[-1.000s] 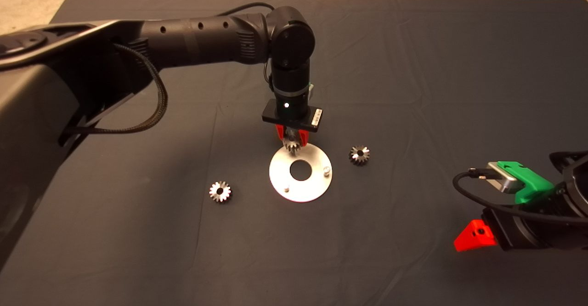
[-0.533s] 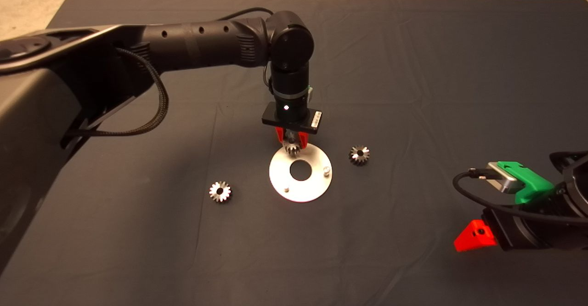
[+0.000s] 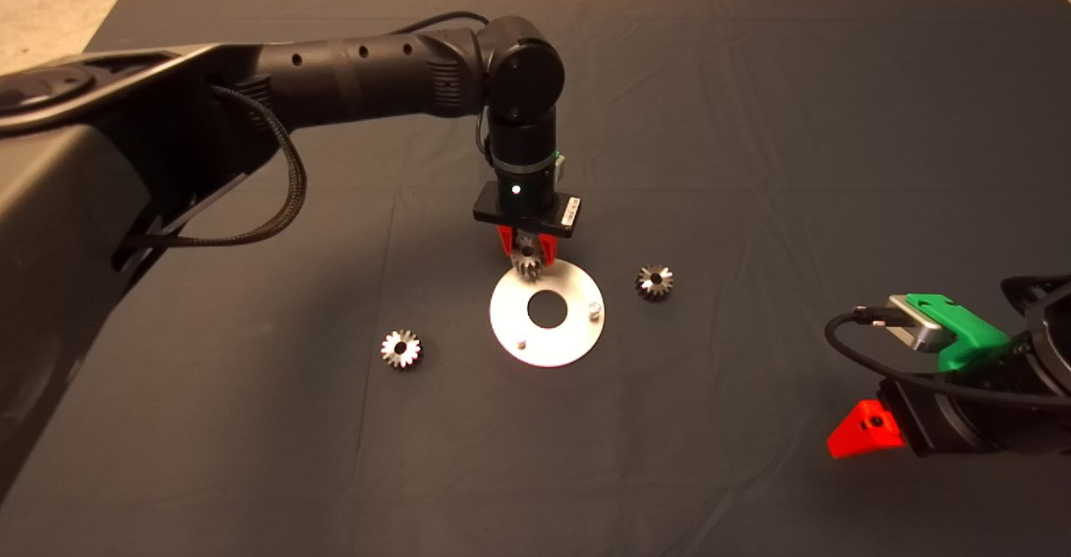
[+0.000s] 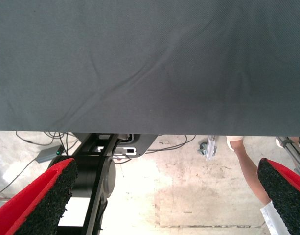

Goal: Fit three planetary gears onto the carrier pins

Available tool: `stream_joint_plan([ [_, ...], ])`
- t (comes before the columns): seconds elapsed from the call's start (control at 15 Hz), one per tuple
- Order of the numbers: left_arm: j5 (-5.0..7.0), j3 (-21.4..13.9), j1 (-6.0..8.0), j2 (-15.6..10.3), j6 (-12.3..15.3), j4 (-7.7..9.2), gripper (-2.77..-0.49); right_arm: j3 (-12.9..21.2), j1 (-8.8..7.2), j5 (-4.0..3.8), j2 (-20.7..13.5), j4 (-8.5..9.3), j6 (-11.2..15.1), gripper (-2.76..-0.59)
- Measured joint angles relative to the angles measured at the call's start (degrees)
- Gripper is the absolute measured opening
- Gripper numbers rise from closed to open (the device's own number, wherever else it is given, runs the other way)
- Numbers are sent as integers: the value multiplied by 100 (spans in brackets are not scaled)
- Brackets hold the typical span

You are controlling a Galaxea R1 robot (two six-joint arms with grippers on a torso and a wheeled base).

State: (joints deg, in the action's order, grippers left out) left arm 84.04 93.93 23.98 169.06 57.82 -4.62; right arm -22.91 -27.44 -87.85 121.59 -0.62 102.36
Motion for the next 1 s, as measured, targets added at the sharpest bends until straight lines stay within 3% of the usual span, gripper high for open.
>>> stream_joint_plan([
  [0.67,0,-115,9,-1,136,-22,-231,0,0,2,0,0,0,-61],
  [1.0,-2,-236,168,-1,235,45,-221,0,0,2,0,0,0,-61],
])
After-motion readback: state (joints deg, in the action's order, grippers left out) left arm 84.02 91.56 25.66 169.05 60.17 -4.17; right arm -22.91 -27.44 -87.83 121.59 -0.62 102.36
